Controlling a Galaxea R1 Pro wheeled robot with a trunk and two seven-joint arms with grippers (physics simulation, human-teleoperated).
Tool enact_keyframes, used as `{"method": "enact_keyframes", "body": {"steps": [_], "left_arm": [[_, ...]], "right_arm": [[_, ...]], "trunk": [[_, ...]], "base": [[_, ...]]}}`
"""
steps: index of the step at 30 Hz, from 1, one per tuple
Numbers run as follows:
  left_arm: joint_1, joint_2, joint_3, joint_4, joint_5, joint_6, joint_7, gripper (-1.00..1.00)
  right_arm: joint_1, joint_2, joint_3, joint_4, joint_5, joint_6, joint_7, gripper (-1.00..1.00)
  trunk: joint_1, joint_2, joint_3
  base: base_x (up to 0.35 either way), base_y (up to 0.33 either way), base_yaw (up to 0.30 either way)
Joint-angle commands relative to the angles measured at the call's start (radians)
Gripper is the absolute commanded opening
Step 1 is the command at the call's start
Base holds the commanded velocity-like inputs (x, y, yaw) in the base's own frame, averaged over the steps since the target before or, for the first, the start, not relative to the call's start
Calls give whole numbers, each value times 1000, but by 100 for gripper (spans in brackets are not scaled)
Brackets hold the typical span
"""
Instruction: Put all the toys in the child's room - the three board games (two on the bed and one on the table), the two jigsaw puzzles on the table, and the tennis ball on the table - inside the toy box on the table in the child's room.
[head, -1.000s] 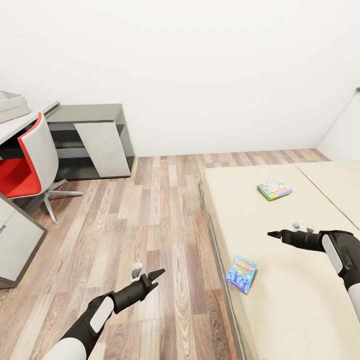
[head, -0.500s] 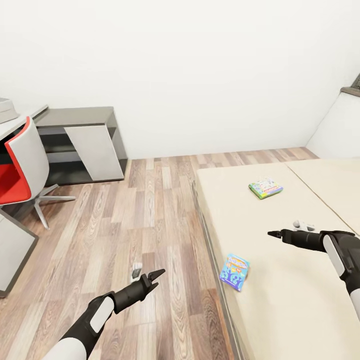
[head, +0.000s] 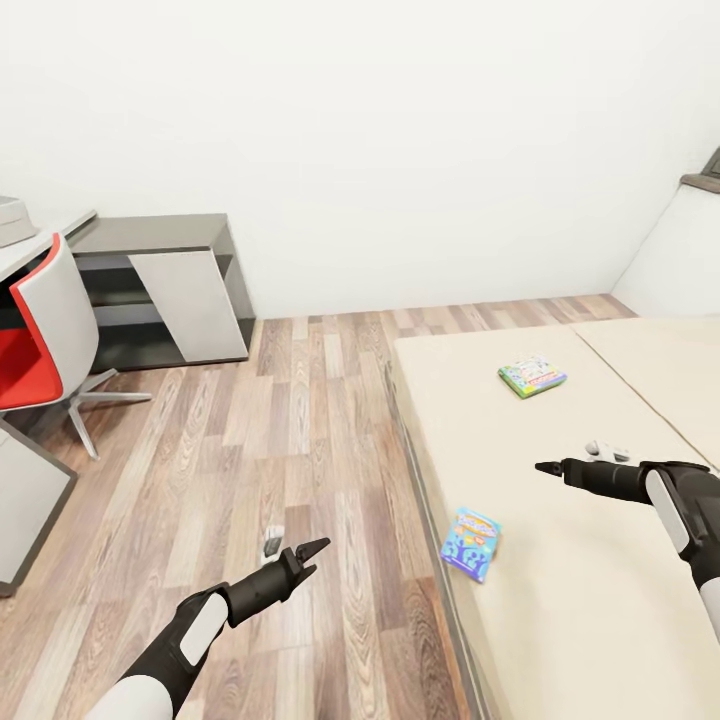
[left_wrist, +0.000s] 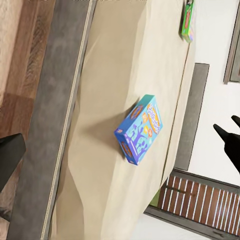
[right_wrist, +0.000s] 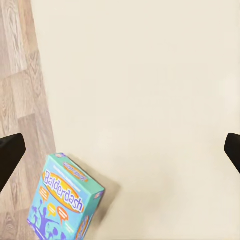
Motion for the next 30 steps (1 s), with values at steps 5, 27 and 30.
{"method": "enact_keyframes", "body": {"steps": [5,27,30], "left_arm": [[0,-1,5,0,2,7,-3,100],[0,0,3,4,-3,7,-1,100],[0,0,3,5,-6,7,1,100]], "right_arm": [[-1,0,-2,-1,-3,7,1,100],[0,-1,-2,-2,-3,7,1,100],[0,-1,-3,-2,-3,7,1,100]], "trunk": [[0,0,-1],[0,0,-1],[0,0,-1]], "base": [[0,163,-53],[0,262,-208],[0,284,-279]]}}
